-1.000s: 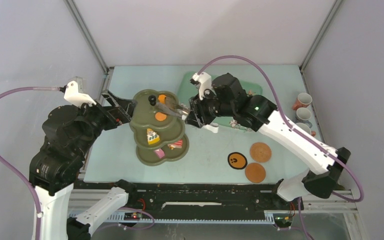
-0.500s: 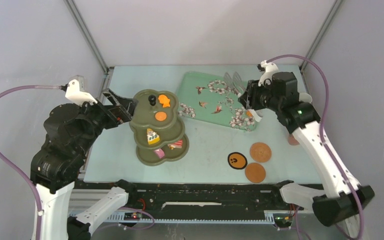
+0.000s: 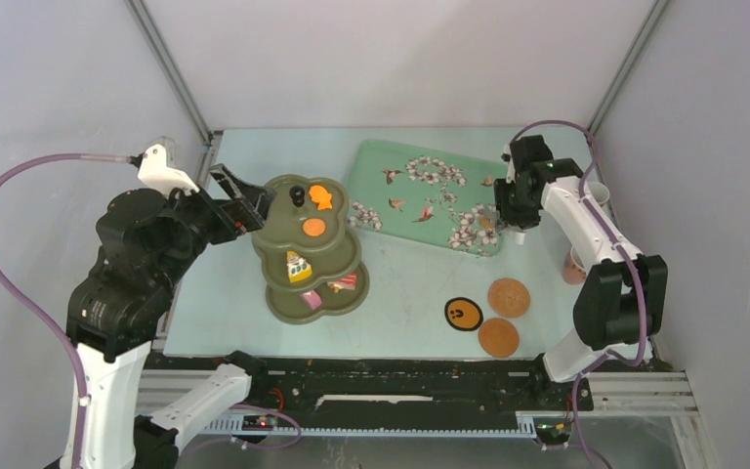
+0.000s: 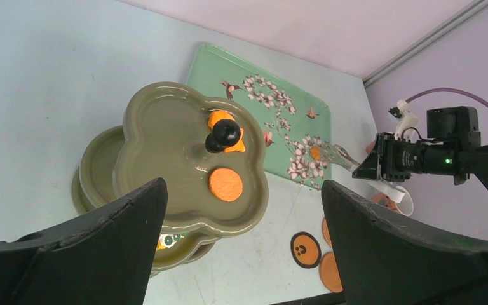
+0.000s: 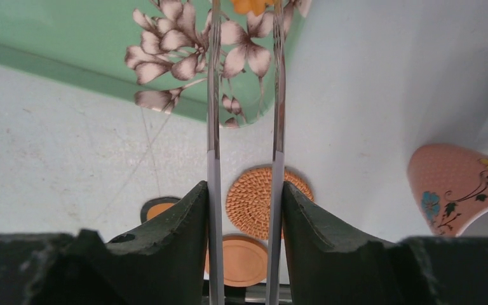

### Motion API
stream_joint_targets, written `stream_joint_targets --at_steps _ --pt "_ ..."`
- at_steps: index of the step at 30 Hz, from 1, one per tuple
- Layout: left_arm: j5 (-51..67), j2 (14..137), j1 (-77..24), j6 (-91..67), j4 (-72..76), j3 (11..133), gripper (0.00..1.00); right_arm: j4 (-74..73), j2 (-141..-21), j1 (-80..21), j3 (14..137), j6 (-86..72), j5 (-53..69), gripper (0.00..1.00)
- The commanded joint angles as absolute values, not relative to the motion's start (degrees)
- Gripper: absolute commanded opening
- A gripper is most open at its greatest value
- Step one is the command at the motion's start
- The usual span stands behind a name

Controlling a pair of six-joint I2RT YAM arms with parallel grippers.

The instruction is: Serve the afternoon tea

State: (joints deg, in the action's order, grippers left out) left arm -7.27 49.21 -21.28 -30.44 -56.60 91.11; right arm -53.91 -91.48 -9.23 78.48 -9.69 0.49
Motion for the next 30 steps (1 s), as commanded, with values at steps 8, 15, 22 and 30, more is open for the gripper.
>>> stream_joint_targets --at_steps 8,15,22,30 --pt "-6.7 50.7 -20.9 -28.4 -55.7 94.0 0.98 -53.9 -94.6 -9.5 84.0 -6.9 -0.8 0.47" --pt "-6.9 51.0 -20.8 -27.9 -55.8 94.1 0.98 -53.4 -97.3 -9.4 85.0 -6.3 -0.6 0.49" --pt "-6.8 51.5 -20.8 -27.6 -55.8 94.4 0.98 -52.9 -99.2 -9.5 85.0 -6.5 1.1 0.49" --pt "-6.7 51.9 -20.7 -27.5 -55.8 94.6 0.98 -52.1 -100.7 -9.3 84.5 -6.9 0.9 0.49"
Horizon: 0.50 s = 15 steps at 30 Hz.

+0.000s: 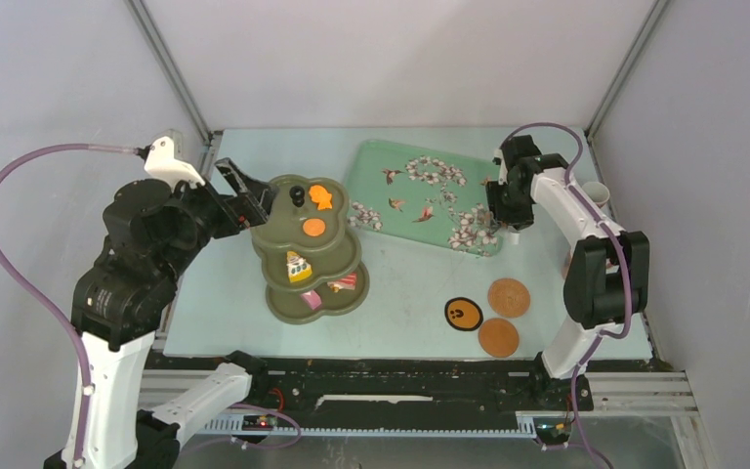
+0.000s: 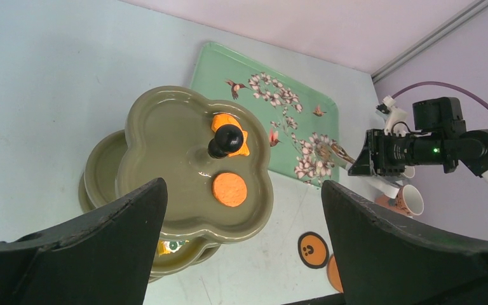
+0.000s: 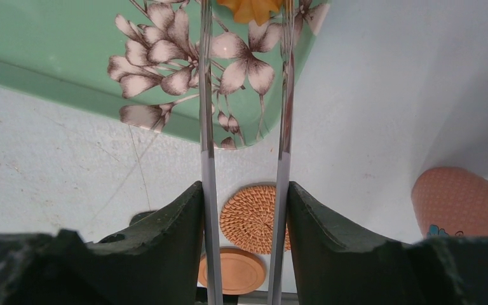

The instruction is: Serve the afternoon tea

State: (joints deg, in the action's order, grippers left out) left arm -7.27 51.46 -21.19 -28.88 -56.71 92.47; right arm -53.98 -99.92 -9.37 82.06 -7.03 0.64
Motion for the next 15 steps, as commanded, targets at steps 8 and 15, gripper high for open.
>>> stream_joint_targets --at_steps 8,15 --pt "-6.7 52.0 -20.7 -27.7 -55.6 94.7 0.98 -51.8 -102.6 -9.0 84.9 -7.3 1.1 0.49" --pt "-6.7 52.0 -20.6 -27.8 -55.5 94.6 0.98 -52.5 -101.7 -9.0 85.0 -7.0 1.6 0.36"
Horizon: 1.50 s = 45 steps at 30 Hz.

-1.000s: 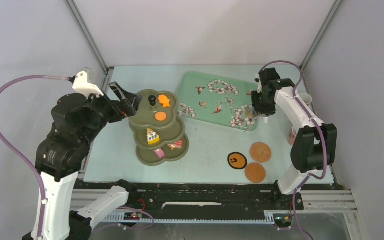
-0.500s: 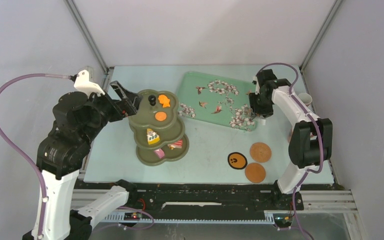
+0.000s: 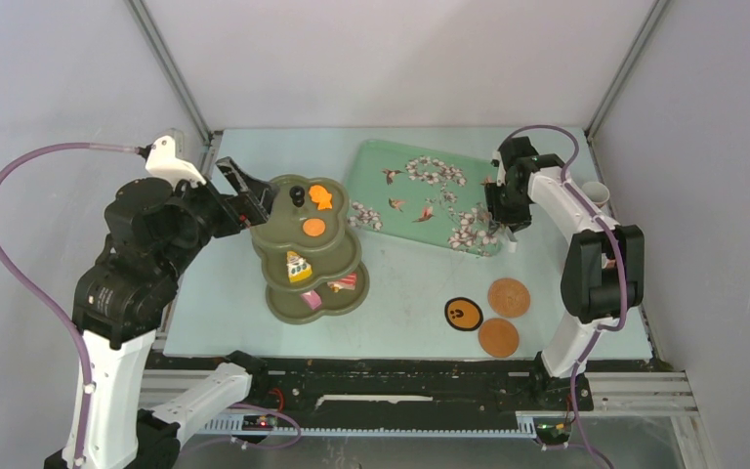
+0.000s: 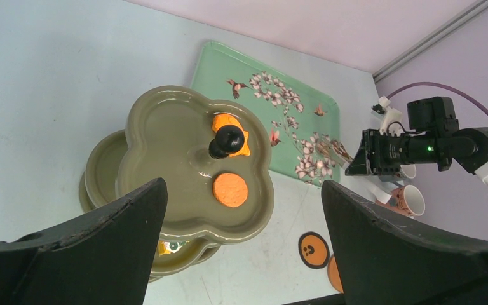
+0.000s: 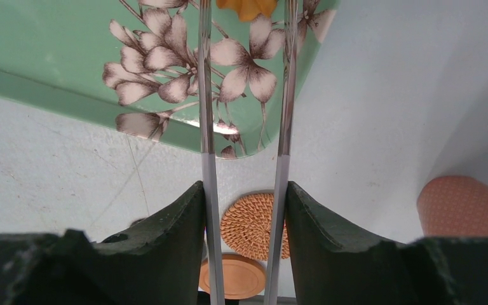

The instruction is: Serve the afternoon tea

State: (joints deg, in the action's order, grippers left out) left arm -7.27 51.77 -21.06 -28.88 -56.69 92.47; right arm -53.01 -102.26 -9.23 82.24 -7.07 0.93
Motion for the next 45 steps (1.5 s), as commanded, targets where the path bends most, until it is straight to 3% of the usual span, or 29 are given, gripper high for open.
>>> stream_joint_targets --at_steps 1,5,12,23,30,38,45 --pt "-6.6 52.1 -20.6 -27.8 -55.5 94.6 0.98 -52.6 -101.5 -9.0 85.0 -7.0 1.6 0.31" --pt "-6.2 52.4 -20.6 -28.0 -55.1 94.5 0.98 -53.0 -101.3 -9.0 85.5 -6.9 1.7 0.16" --pt "-6.1 52.2 -20.6 -28.2 -55.3 94.7 0.98 -51.8 -96.4 -5.5 86.1 -9.7 11.0 0.00" --pt "-6.2 50.8 -20.6 -28.7 -55.2 93.7 0.98 -37.1 -93.1 4.3 73.5 -25.0 43.8 0.00" --pt "-6.1 49.2 -20.6 -29.3 -55.1 92.4 0.98 -38.6 -90.7 3.2 72.9 -19.7 33.3 0.01" --pt "-5.8 49.0 -20.6 -29.4 -55.4 92.3 0.98 -46.0 -90.5 2.1 77.0 -12.5 17.9 0.17" --pt "-4.7 50.6 -20.6 -28.9 -55.0 93.5 0.98 -50.2 -95.2 1.0 83.5 -9.3 10.5 0.23"
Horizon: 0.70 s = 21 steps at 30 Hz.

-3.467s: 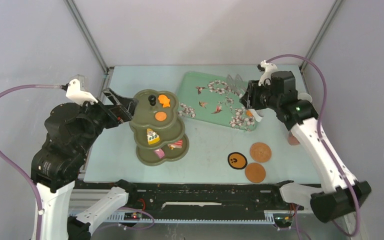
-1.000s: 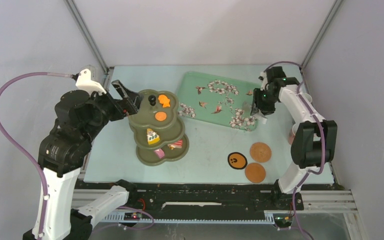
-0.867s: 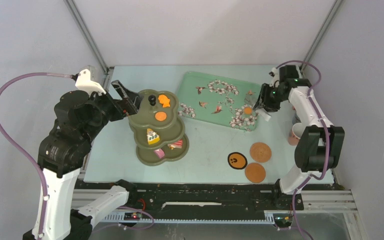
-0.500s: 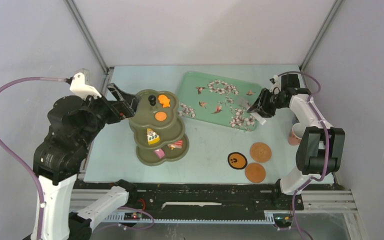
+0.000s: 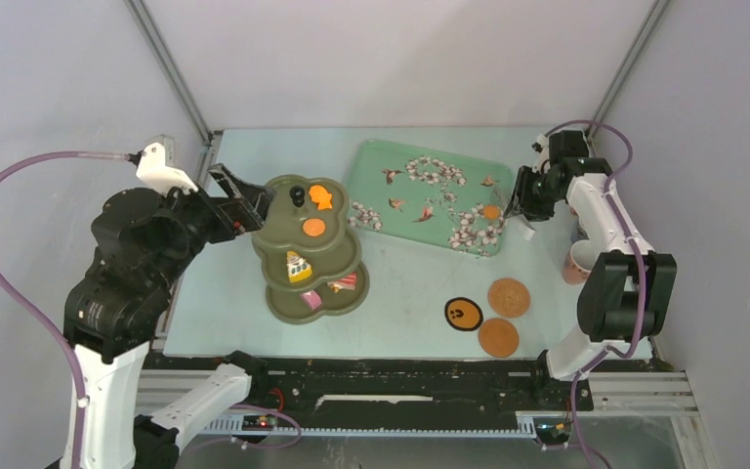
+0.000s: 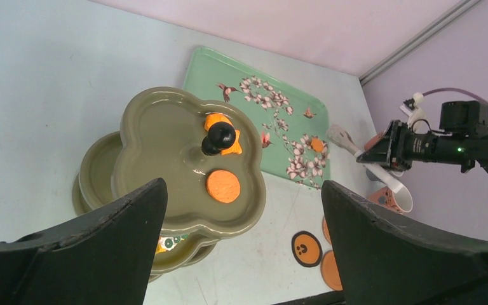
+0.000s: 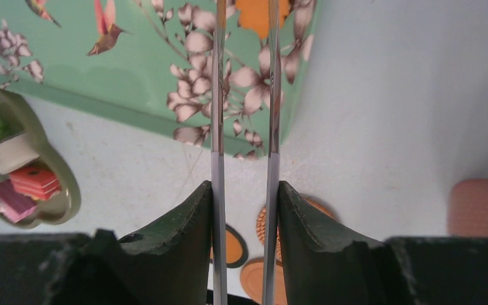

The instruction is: Serve the afternoon tea

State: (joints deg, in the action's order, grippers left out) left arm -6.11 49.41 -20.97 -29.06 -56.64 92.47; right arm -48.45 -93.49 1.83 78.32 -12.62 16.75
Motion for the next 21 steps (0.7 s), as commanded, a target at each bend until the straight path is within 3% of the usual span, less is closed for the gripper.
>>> stream_joint_targets --at_steps 1,21 --pt "-4.7 50.8 -20.6 -28.7 -55.1 93.9 0.98 -50.1 -95.7 1.0 83.9 -9.1 10.7 0.26" --pt "-5.2 52.4 -20.4 -26.7 -56.0 95.2 0.98 -50.9 -98.1 0.2 84.1 -7.5 11.0 0.44"
